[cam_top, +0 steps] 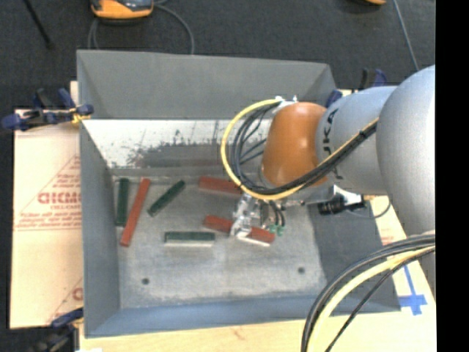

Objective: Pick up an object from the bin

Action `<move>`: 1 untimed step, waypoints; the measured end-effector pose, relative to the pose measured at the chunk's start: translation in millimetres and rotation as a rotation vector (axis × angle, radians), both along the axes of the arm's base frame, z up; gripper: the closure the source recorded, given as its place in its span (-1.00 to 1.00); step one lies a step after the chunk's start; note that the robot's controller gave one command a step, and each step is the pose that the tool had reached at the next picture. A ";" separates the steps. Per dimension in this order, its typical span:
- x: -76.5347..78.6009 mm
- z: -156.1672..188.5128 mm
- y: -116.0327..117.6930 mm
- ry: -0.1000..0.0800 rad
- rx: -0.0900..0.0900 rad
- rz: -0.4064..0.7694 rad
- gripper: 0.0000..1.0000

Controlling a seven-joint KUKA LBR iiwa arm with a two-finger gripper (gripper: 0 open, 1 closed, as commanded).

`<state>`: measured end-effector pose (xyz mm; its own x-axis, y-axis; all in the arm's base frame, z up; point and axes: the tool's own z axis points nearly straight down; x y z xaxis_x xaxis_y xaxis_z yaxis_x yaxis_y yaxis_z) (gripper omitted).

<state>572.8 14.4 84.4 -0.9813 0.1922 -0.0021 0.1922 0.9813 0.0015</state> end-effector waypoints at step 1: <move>-0.2 3.4 -0.1 -0.002 0.000 0.001 1.00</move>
Offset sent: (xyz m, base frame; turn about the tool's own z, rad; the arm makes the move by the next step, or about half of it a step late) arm 0.0000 -0.0002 0.0085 0.0000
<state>572.6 14.3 87.7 -0.9814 0.1917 -0.0043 0.1917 0.9815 0.0016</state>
